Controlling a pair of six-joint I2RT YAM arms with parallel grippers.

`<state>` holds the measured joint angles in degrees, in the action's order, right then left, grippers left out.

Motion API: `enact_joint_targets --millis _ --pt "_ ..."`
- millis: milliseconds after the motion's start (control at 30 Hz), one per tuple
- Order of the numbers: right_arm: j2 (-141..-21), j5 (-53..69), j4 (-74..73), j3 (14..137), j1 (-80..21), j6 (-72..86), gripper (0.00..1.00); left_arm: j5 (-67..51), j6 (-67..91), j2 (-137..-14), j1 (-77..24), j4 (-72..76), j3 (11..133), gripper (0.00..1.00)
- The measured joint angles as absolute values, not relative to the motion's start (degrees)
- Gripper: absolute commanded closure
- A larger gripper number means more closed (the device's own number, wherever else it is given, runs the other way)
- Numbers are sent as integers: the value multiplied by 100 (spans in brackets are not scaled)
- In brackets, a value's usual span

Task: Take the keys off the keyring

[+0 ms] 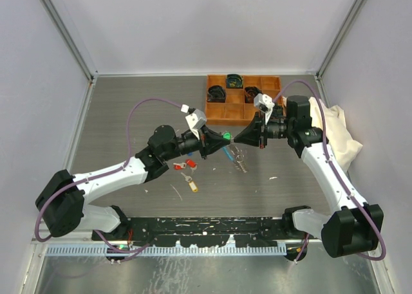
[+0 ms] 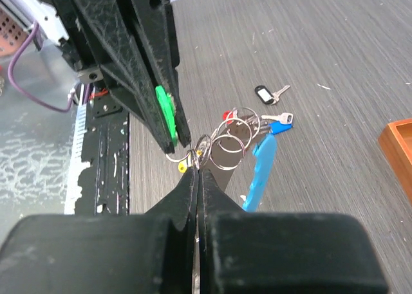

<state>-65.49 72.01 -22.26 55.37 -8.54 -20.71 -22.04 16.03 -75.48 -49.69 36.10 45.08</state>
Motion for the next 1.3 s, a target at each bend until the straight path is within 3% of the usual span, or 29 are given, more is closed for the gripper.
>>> enact_joint_targets --millis 500,733,967,1067,1167,1300 --pt "-6549 6729 156 4689 -895 1068 99 -1796 1747 -7413 -4788 3212 4593 100" --pt "-6523 6490 823 4482 -891 1798 98 -1798 1907 -7531 -4661 3177 4757 100" --pt "-6521 6565 1000 4414 -854 1774 79 -2014 2021 -7585 -4595 3107 4888 100" --pt "-6514 6619 499 4532 -770 1125 65 -2211 2027 -7590 -4569 3020 4998 100" --pt "-6514 6672 -434 4901 -701 67 45 -2410 2023 -7590 -4532 2873 5083 100" --pt "-6514 6853 -1699 5513 -690 -1551 31 -2718 2018 -7590 -4521 2571 5242 100"
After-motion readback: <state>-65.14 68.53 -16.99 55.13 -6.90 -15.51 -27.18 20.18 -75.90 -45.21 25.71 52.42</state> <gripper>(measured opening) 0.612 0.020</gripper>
